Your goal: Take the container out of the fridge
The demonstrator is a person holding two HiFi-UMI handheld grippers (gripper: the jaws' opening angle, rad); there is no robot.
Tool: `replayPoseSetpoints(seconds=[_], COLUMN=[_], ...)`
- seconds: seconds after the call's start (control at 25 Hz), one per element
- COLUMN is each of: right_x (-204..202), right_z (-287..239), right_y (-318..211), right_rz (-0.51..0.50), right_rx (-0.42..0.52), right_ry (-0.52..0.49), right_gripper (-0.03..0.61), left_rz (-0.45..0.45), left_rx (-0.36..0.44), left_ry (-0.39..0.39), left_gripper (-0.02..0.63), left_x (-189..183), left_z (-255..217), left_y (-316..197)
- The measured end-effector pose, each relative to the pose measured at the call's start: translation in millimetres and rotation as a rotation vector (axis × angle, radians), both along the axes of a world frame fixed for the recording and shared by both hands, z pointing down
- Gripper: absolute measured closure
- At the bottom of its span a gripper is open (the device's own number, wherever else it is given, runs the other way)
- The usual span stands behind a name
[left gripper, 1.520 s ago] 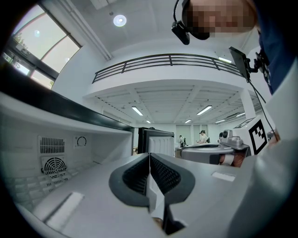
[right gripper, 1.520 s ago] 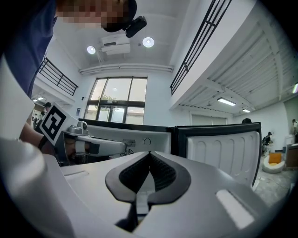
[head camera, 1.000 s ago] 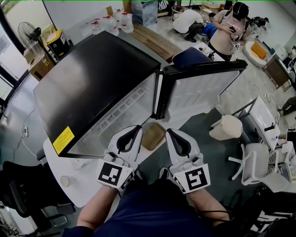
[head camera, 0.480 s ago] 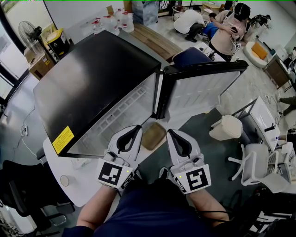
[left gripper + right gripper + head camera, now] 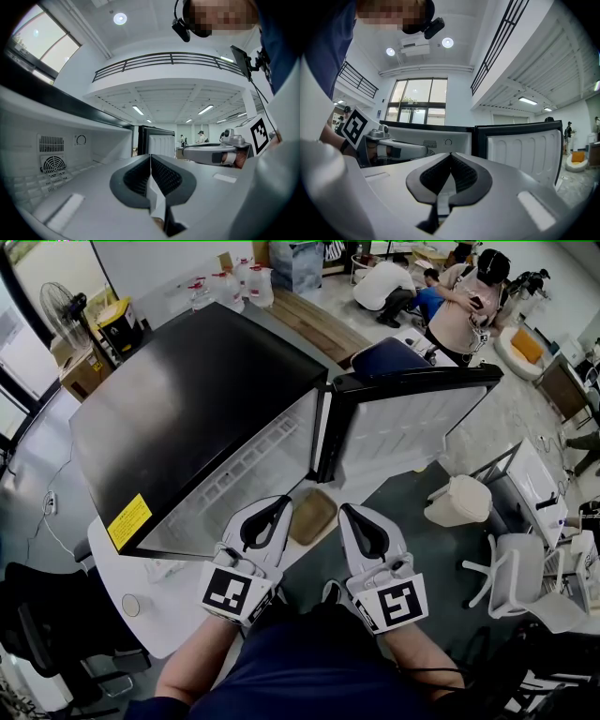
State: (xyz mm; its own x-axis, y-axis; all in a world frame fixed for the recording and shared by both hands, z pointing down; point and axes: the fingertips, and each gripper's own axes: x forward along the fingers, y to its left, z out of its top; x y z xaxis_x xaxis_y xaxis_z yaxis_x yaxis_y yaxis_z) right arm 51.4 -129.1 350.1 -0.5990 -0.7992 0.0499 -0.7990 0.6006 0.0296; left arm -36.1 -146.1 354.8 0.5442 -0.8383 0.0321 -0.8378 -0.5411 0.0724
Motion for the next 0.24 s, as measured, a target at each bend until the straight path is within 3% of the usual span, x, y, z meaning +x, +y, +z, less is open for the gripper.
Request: replayPoseSetpoints(seconds=[0.24], right_x=[-3.7], right_z=[-1.7], right_y=[1.1], right_rz=[-0.008], right_rx=[-0.001], right_ry=[0.011], right_gripper=[0.572], left_rz=[-0.002], left_rx=[-0.009], left_ry=[0.0], left_gripper=[0.609], left_x=[-2.9], left_z=[-0.7], left_y=[-0.3])
